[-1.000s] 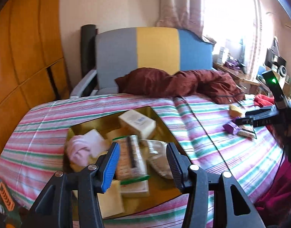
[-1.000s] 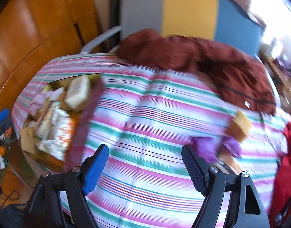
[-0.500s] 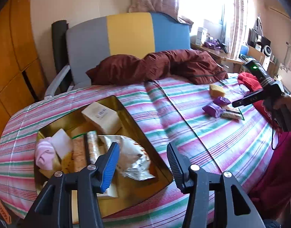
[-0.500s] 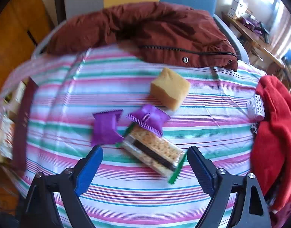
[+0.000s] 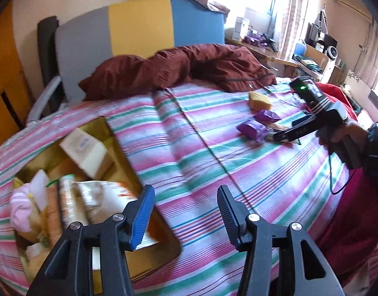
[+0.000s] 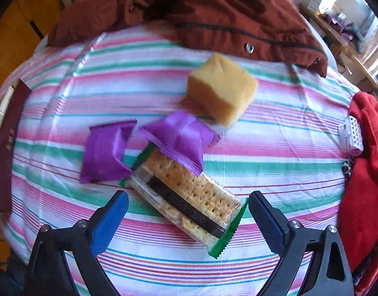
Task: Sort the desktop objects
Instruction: 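Withdraw both tools from the tray toward the remaining packets, then grasp the purple candy with the left tool while the right tool grasps another cracker packet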
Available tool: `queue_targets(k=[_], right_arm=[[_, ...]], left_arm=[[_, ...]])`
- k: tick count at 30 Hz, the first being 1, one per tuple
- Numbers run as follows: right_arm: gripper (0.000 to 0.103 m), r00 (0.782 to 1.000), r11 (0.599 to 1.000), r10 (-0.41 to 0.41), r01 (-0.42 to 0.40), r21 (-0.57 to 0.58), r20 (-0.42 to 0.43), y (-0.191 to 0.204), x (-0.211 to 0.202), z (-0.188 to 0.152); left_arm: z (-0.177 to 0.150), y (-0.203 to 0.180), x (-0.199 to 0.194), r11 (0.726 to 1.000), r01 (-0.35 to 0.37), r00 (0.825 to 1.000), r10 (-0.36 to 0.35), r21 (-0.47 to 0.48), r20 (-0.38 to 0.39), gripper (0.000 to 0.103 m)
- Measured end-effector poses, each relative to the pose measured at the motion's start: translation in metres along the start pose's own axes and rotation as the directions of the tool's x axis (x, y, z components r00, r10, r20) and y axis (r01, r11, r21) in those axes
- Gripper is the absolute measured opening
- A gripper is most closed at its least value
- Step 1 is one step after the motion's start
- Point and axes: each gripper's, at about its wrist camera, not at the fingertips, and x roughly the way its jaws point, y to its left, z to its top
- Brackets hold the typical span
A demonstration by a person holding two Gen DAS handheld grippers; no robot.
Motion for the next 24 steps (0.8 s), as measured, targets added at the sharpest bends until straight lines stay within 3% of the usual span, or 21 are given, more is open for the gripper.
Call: queue_targets(k=[4,6,9,11,13,15,16,17,19,24], right_arm=[[0.097,1.000,0.999,-0.028,0.028,-0.047,0.007,0.006,0.003,0.000],[0.091,0.998,0.996,-0.055,0.055,-0.075,-0.003,0.010,0.005,-0.001],[0.075,0.999,0.994,-0.036,0.036,-0.100,0.001,0.014,0.001,-0.003],[0.058,1.000,0.993,-0.011,0.011,-0.118,-0.006,0.018,-0.001,-0.005],[0.050,1.000,0.991,0.005,-0.006,-0.135,-0.009,0.022,-0.003,-0.006],[0.052,1.000,0.990,0.011,-0.013,-0.143,-0.019,0.024,-0.003,-0.008],[0.060,1.000,0.992,0.007,-0.010,-0.129,-0.019,0.022,-0.003,-0.007],[0.076,1.000,0.994,0.003,-0.006,-0.112,-0.022,0.018,-0.003,-0.007],[0.085,0.999,0.997,0.015,-0.017,-0.074,-0.035,0.011,-0.002,-0.008],[0.087,0.998,0.997,0.056,-0.057,-0.059,-0.010,0.008,-0.011,-0.008]], left_arm=[[0.010,-0.013,0.019,0.999,0.051,0.998,-0.051,0.005,-0.041,0.053],[0.015,-0.020,0.028,0.998,0.065,0.996,-0.065,0.015,-0.055,0.053],[0.022,-0.029,0.039,0.996,0.094,0.993,-0.092,0.015,-0.076,0.053],[0.028,-0.037,0.048,0.993,0.120,0.989,-0.118,0.016,-0.094,0.053],[0.034,-0.043,0.056,0.991,0.134,0.985,-0.131,0.020,-0.111,0.053],[0.041,-0.048,0.066,0.986,0.165,0.978,-0.164,-0.002,-0.132,0.053],[0.046,-0.050,0.074,0.980,0.194,0.969,-0.197,-0.032,-0.151,0.053],[0.050,-0.051,0.079,0.975,0.215,0.961,-0.221,-0.057,-0.164,0.053],[0.061,-0.051,0.092,0.960,0.257,0.944,-0.274,-0.116,-0.181,0.053],[0.086,-0.056,0.114,0.947,0.277,0.936,-0.304,-0.163,-0.178,0.053]])
